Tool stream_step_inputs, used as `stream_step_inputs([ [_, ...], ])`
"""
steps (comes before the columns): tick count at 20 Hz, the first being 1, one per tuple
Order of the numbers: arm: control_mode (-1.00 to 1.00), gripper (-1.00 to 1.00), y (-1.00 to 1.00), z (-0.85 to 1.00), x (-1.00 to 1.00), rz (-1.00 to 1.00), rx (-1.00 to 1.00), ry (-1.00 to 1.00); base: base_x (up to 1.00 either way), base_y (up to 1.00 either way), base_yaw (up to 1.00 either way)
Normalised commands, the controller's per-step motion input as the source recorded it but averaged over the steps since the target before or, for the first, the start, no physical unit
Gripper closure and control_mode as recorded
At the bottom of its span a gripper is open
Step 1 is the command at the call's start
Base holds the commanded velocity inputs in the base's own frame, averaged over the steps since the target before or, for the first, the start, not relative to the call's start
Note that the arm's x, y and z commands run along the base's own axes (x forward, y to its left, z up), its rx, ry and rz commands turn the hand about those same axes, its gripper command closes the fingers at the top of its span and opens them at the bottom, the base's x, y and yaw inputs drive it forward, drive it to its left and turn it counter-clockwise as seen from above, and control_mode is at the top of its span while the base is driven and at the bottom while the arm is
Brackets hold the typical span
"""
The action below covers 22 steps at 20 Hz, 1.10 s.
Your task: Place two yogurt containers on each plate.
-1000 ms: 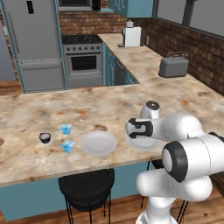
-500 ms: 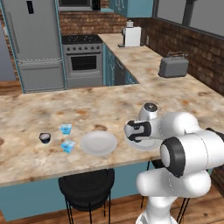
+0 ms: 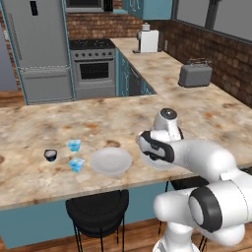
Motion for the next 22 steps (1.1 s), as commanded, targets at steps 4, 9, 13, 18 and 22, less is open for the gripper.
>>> stream_step_inputs([
  [4,-1.0,-1.0,0.87,0.22,-0.06,0.3,-0.06,0.1,0.0,0.0,0.0],
  [9,-1.0,-1.0,1.0,0.0,0.02,0.41,0.0,0.27,0.0,0.0,0.0],
  [13,-1.0,-1.0,1.0,0.06,0.0,0.36,-0.08,0.31,0.0,0.0,0.0],
  [18,-1.0,-1.0,1.0,-0.02,0.0,0.3,-0.22,0.17,0.0,0.0,0.0],
  [22,-1.0,-1.0,1.0,-0.33,0.05,0.18,-0.2,-0.2,0.0,0.0,0.0],
])
